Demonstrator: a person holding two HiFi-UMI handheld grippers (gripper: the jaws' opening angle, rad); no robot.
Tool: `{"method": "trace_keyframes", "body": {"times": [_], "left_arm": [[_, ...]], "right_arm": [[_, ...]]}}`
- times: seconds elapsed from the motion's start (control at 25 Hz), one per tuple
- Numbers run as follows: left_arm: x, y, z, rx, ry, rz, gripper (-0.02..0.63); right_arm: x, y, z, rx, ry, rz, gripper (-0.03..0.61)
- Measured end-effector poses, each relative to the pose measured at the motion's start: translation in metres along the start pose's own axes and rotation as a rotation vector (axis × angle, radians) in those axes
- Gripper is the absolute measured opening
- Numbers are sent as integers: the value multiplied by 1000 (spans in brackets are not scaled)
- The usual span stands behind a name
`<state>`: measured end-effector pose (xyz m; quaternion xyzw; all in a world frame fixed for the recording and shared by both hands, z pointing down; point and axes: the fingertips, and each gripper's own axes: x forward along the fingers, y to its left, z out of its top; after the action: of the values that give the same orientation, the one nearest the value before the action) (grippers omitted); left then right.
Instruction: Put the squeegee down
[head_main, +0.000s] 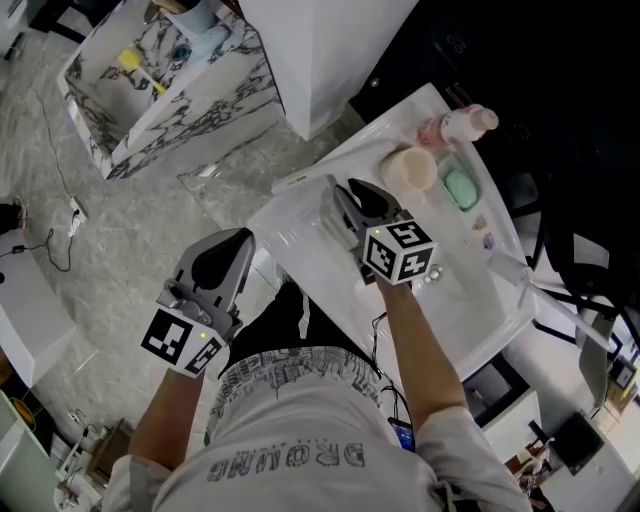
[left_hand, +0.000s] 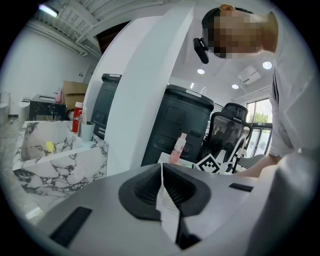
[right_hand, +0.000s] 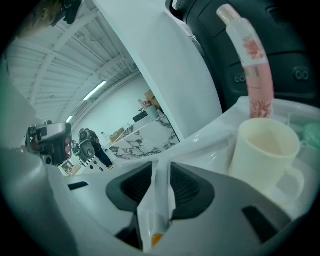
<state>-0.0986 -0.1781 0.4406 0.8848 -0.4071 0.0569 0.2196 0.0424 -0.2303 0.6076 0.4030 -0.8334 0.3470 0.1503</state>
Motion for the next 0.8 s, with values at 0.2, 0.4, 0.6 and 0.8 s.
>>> {"method": "trace_keyframes", "body": {"times": [0.2, 0.4, 0.6, 0.8], "left_arm": [[-2, -1, 4, 4, -8, -3, 23], [-7, -3, 9, 14, -22, -7, 23], [-13, -9, 14, 25, -39, -14, 23], [-21, -14, 20, 37, -55, -26, 23]], "right_arm": [[-4, 2, 1, 1, -3, -1, 138], [-11, 6, 8, -2, -27, -9, 147], [-22, 11, 14, -13, -50, -23, 152], [-36, 18, 17, -23, -67, -40, 156]]}}
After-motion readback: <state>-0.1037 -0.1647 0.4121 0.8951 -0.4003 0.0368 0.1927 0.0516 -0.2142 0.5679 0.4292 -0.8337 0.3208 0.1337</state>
